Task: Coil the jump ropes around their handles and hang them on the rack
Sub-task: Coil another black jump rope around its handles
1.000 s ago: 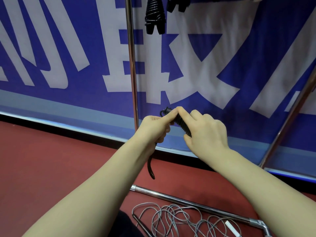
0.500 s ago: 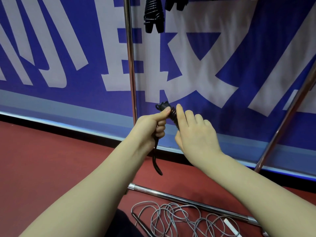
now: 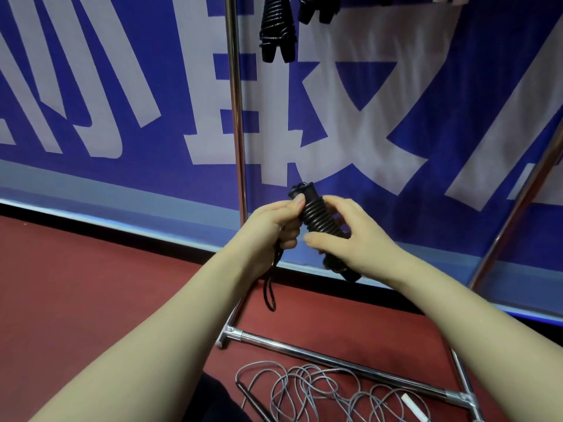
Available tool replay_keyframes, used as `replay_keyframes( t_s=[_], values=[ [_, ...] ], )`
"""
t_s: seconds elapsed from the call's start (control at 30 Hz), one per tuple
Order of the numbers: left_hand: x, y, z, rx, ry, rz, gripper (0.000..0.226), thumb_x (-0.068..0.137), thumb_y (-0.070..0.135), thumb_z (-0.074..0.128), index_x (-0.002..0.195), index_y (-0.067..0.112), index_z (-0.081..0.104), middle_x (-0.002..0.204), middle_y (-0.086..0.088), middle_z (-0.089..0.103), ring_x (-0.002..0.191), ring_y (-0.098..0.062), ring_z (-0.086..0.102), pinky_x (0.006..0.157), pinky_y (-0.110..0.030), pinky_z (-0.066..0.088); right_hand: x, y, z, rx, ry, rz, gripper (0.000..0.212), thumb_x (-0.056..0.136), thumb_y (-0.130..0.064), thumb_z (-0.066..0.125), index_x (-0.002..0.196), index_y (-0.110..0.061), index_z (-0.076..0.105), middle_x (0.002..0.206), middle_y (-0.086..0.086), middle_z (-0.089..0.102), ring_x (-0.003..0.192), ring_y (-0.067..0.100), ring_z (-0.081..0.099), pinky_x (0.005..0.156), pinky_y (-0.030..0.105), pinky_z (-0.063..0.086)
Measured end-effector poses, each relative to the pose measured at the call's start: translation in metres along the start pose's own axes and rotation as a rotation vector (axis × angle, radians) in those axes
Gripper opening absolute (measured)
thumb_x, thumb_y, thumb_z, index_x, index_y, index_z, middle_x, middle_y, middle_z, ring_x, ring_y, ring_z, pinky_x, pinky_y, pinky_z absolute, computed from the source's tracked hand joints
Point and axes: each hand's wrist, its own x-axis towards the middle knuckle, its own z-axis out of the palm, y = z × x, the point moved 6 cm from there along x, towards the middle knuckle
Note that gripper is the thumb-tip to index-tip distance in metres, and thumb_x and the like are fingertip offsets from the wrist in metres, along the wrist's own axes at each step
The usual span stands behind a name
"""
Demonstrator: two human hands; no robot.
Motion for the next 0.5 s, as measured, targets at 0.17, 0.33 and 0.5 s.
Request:
replay_keyframes(
  t_s=[0.17,0.33,0.5],
  values=[
    [-0.004,0.001,0.012,0.084,-0.084,0.026,0.029,0.104,0.025,0.04,0.079,0.014,0.051,0.051,0.013,0.037,0.045,-0.004,0.031,0.05,-0.022,0.022,-0.004,-0.006,0.007,0.268,-0.169,0.064,0.065,0.083,-0.005,0.07,0.134,-0.037,0.046,0.101,0.004,0.064,0.067,0.013,0.063,0.058,0.028,0.051],
    [0.003,-0.006,0.003,0.103,0.009,0.007,0.038,0.1,0.031,0.052,0.065,0.016,0.048,0.057,0.004,0.038,0.049,-0.01,0.026,0.049,-0.02,0.026,-0.003,-0.003,0.002,0.053,-0.049,0.093,0.052,0.082,-0.012,0.069,0.123,-0.035,0.044,0.083,0.001,0.059,0.053,0.012,0.056,0.048,0.027,0.048],
    [0.003,-0.013,-0.003,0.271,0.1,-0.073,0.033,0.095,0.037,0.061,0.08,0.008,0.065,0.049,0.004,0.044,0.041,-0.01,0.03,0.044,-0.018,0.028,-0.008,-0.012,-0.009,-0.66,0.087,-0.071,0.049,0.08,-0.025,0.06,0.123,-0.031,0.035,0.092,-0.008,0.058,0.074,0.026,0.057,0.068,0.034,0.044]
  ],
)
